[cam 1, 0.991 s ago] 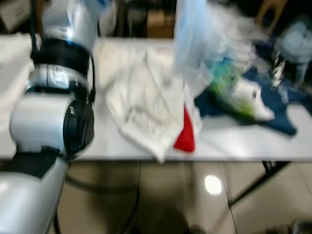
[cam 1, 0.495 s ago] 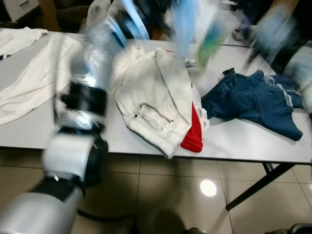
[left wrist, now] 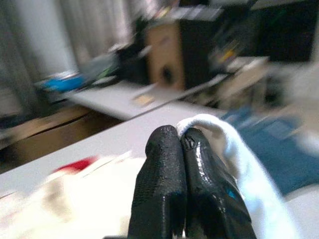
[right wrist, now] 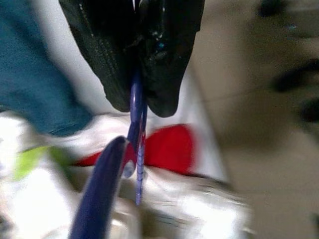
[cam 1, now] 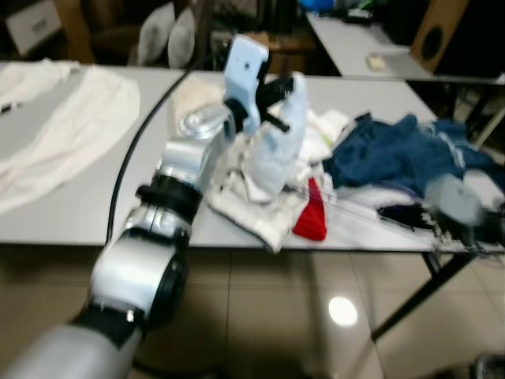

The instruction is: Hang hanger

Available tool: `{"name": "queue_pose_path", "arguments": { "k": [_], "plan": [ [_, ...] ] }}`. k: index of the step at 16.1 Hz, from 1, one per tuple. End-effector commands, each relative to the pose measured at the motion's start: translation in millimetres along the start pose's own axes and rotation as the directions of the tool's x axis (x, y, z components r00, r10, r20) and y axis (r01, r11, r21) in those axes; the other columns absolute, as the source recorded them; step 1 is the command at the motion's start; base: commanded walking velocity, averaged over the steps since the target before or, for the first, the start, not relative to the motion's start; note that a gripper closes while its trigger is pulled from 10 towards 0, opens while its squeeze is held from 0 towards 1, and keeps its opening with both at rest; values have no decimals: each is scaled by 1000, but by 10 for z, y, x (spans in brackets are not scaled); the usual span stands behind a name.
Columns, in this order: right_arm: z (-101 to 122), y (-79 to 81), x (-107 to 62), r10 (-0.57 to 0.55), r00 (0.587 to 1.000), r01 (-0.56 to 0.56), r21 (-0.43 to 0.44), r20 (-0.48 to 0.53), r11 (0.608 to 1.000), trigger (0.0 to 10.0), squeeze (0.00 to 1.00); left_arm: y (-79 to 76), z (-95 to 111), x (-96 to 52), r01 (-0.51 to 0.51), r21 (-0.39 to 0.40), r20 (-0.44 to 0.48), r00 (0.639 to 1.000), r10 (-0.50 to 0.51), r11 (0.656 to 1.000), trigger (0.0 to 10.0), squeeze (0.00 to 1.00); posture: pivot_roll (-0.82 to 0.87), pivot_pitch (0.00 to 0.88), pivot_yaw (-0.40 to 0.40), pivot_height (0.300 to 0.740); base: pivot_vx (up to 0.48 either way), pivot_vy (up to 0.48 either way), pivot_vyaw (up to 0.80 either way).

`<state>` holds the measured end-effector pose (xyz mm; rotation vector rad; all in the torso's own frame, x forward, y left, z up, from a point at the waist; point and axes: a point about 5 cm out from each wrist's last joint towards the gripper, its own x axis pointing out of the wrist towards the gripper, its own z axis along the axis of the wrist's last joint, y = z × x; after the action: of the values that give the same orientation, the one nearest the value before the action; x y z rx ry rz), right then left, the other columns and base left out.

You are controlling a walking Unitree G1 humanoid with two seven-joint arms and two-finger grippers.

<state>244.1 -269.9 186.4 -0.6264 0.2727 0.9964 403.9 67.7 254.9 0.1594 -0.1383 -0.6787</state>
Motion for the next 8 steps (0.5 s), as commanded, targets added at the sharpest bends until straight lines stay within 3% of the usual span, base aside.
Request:
{"name": "queue_pose_path", "arguments": {
  "k": [1, 2, 3, 5, 6, 8],
  "plan": [
    [260, 11, -203, -8, 998, 8, 0, 66, 1000, 10000, 0, 44, -174, -15, -51, 44, -92, 994, 55, 998, 10000, 0, -286, 0, 75, 740, 0, 0, 0],
    [291, 31, -239, -9, 997, 8, 11, 74, 1000, 10000, 0, 59, -222, -28, -62, 44, -113, 991, 67, 997, 10000, 0, -287, 0, 77, 740, 0, 0, 0],
    [358, 58, -314, -17, 995, 14, 27, 95, 1000, 10000, 0, 59, -326, -56, -45, 53, -160, 986, 53, 998, 10000, 965, -293, 0, 84, 740, 0, 0, 0],
    [599, 5, -524, -171, 954, 152, 93, 246, 984, 10000, 0, 62, -505, -144, 8, -41, -194, 981, -15, 999, 10000, 1000, -303, 0, 90, 740, 0, 0, 0],
    [676, -24, -585, -275, 912, 239, 150, 303, 959, 10000, 0, 48, -521, -183, 88, -99, -162, 981, -104, 991, 10000, 1000, -304, 0, 91, 740, 0, 0, 0],
    [728, -36, -568, -430, 832, 351, 267, 351, 898, 10000, 0, 67, -587, -319, 235, -142, -169, 951, -258, 962, 10000, 1000, -306, 0, 87, 740, 0, 0, 0]
  ]
}}
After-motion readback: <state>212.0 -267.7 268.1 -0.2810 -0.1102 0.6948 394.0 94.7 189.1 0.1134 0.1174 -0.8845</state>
